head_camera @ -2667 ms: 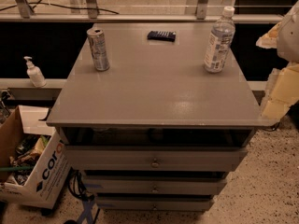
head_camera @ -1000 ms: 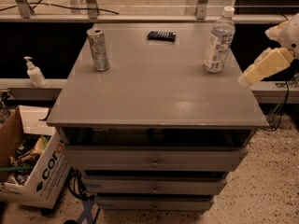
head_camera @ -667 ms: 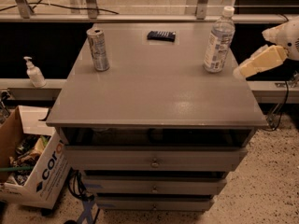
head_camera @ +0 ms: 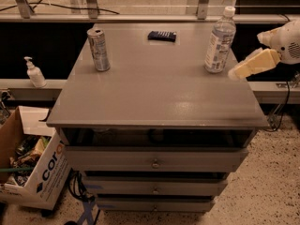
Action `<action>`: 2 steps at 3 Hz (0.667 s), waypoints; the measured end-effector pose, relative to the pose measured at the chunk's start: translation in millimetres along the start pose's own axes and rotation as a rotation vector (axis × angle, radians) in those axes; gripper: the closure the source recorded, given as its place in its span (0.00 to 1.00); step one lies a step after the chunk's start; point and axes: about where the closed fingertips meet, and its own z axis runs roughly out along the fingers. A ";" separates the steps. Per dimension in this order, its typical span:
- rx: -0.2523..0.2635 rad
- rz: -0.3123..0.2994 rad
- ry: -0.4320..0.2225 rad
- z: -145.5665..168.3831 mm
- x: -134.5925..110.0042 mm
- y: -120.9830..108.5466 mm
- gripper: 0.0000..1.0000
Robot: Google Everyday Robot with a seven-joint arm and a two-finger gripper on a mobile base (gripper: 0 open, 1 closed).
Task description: Knock blue plastic bottle over
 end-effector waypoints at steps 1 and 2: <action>0.024 0.020 -0.073 20.2 -7.4 -13.5 0.00; 0.042 0.038 -0.147 39.7 -16.8 -30.7 0.00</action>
Offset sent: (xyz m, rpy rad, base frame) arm 0.0846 0.0099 -0.0095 0.1979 -0.1609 -0.0656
